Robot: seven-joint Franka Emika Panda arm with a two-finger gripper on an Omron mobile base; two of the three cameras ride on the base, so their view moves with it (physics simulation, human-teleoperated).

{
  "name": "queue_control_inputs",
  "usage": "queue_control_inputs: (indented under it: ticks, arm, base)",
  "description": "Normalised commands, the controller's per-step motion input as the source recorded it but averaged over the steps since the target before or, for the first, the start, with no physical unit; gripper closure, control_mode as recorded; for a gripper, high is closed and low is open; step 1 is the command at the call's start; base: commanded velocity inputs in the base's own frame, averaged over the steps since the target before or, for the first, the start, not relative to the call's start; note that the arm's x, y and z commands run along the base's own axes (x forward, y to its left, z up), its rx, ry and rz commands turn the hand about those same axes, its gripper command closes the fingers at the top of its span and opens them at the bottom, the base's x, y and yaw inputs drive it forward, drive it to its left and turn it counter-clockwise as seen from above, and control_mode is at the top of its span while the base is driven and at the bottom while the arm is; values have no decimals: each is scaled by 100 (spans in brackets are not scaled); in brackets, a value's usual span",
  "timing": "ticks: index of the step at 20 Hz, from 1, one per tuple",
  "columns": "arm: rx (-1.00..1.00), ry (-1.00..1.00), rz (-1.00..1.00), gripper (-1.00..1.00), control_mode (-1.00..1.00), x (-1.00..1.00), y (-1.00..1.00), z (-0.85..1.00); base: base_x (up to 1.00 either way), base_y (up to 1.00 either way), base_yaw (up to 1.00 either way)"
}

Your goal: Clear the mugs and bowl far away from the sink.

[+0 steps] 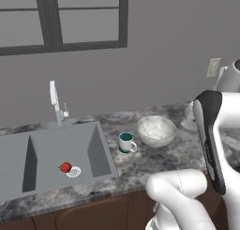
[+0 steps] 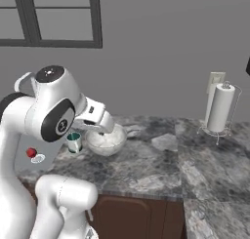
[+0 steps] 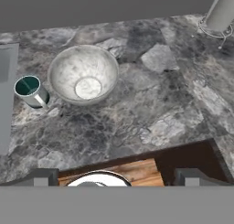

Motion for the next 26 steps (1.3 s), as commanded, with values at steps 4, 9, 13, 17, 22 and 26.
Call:
queue_control_inputs:
  ticks: [4,9,13,17,22,26]
  arm:
    - [2,10,0,-100,-100,91,-26,-59]
    - [0,-2,0,-100,-100,71,-8,-67]
    - [0,0,0,-100,-100,59,0,-47]
    - [0,0,0,-100,-100,53,0,-44]
    - [5,-1,0,-100,-100,38,-10,-37]
    - [11,0,0,-100,-100,48,-21,-43]
  base:
    - [0,0,0]
    - [0,0,0]
    - [0,0,0]
    - [0,0,0]
    - [0,0,0]
    - [0,0,0]
